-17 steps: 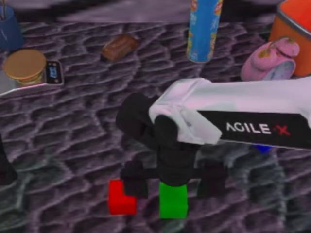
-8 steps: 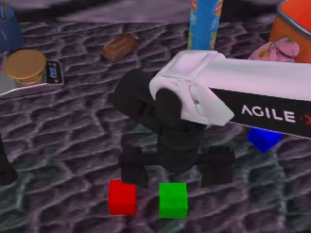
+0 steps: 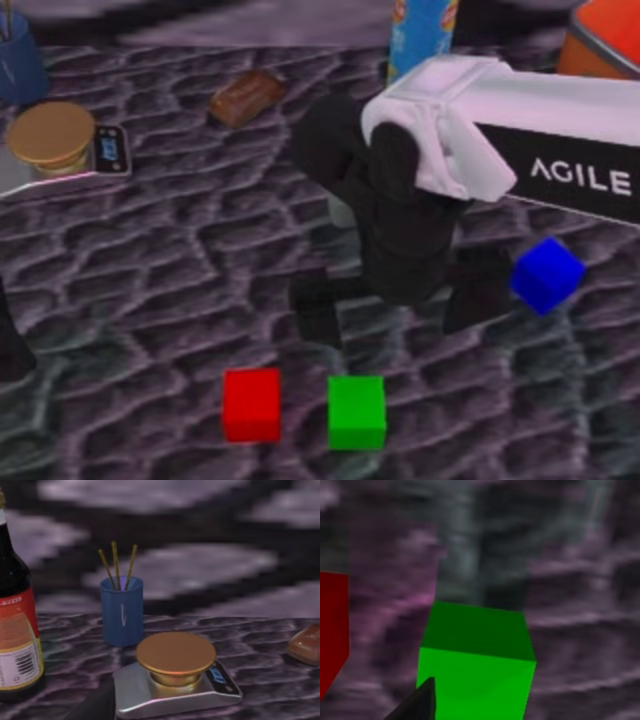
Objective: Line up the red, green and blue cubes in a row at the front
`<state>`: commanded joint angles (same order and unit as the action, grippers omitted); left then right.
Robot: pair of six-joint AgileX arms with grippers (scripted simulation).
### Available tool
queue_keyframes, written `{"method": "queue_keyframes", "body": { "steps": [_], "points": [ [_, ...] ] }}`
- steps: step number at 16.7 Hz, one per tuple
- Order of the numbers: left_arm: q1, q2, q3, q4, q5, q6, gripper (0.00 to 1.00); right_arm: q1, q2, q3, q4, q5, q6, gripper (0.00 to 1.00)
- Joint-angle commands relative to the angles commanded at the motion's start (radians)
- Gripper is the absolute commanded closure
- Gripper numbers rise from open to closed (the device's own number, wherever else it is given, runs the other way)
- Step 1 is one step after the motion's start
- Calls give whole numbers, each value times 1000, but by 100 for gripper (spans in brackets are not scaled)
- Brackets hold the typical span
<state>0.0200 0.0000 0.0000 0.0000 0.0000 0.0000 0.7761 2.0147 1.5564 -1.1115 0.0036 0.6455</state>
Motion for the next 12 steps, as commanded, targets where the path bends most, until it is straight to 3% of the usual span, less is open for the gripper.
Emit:
{"method": "queue_keyframes", "body": {
  "steps": [9,12],
  "points": [
    [0,0,0,0,0,0,0,-347,33,-2,1,-1,-734,0],
    [0,0,0,0,0,0,0,-442,29,-1,11,-1,-913,0]
  ]
}}
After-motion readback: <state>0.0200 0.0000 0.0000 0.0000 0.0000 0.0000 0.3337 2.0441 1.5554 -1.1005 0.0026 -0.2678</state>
